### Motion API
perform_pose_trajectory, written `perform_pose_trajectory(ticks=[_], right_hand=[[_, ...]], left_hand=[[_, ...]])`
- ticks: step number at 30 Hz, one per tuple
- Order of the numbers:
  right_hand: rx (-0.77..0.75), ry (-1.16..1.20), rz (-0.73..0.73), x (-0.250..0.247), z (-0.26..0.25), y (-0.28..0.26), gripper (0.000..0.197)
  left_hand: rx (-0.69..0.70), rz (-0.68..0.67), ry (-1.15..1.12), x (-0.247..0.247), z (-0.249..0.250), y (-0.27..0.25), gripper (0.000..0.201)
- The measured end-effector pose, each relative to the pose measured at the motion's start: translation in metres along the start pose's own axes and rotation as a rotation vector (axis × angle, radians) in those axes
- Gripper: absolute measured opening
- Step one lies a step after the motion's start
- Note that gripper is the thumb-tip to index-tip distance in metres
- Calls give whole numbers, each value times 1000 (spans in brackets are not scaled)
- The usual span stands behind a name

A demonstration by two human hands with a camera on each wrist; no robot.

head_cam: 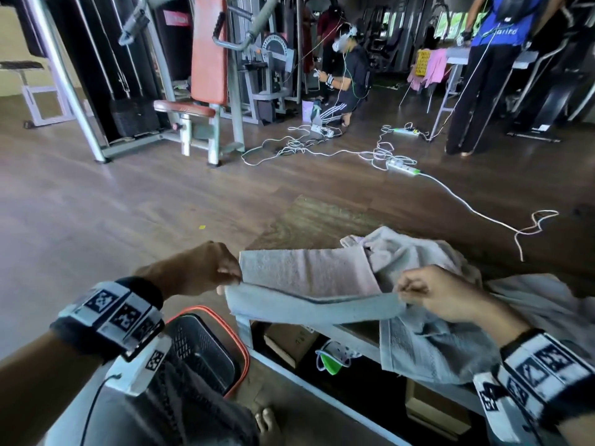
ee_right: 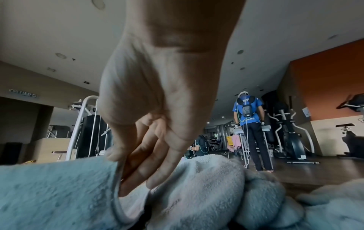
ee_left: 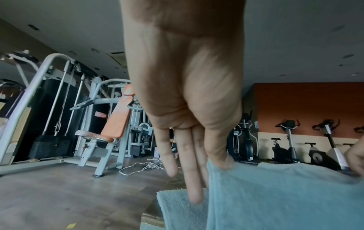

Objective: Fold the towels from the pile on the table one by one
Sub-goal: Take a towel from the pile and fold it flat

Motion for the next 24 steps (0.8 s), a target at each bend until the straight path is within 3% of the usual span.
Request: perform_pose_trajectory(ticks=[4,8,12,17,21,24], right_hand=[[15,63,39,-6,4,14,6],[14,115,227,-16,0,46,19],[58,45,351,-19,-5,103,19],[221,-145,329,-4,-2,164,23],[346,-202,343,17,13,192,32],[360,-265,333,30,19,197,23]], left_hand=[[-107,26,-38,-1,-9,5,9],[-213,125,-1,-5,-28,23,10],[-318,246,-22,-6,-54,45,13],[-376,394,-12,1,-74,79,15],[-385,438,-17,9,-99,102,26],[-407,394,-26,21,-112,109,17]])
Point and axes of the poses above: each hand's wrist, its own y-axis towards the middle knuckle, its own x-axis out of the palm, z = x × y, the point moved 3 cm from there along y, towards the middle knuckle, and after that the axes turned 15 degrees about -y, right-handed, at the moved point
